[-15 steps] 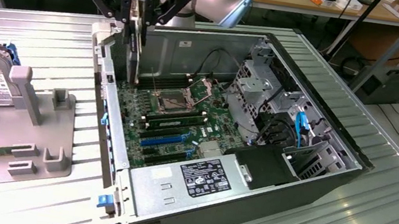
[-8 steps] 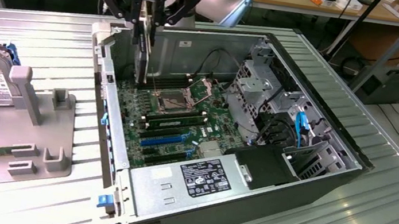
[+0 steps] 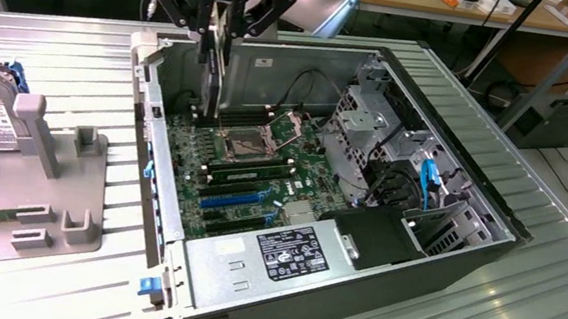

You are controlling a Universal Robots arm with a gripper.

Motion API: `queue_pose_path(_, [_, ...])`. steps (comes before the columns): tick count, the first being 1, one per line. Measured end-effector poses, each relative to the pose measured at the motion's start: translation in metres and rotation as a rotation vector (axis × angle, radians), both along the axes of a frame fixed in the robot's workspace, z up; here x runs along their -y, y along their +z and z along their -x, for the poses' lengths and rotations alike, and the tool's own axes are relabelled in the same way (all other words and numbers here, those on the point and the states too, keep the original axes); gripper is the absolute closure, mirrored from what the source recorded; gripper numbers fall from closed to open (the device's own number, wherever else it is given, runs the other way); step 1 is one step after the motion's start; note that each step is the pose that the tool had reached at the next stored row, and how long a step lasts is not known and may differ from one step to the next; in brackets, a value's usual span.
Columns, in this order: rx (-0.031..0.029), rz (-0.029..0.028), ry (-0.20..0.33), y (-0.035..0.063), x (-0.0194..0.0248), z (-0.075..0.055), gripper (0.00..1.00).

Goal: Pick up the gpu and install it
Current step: 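Pick up the gpu and move the gpu toward the slot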

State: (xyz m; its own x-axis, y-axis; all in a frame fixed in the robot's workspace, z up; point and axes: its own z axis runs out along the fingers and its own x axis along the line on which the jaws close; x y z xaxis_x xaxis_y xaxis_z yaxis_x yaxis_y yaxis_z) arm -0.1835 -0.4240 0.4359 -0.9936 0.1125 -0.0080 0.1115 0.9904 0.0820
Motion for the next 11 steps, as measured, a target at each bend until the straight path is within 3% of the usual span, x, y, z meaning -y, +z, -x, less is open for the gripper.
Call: queue_pose_path(11, [0.0000, 0.0000, 0.000, 0.0000, 0.0000, -0.017, 0.73])
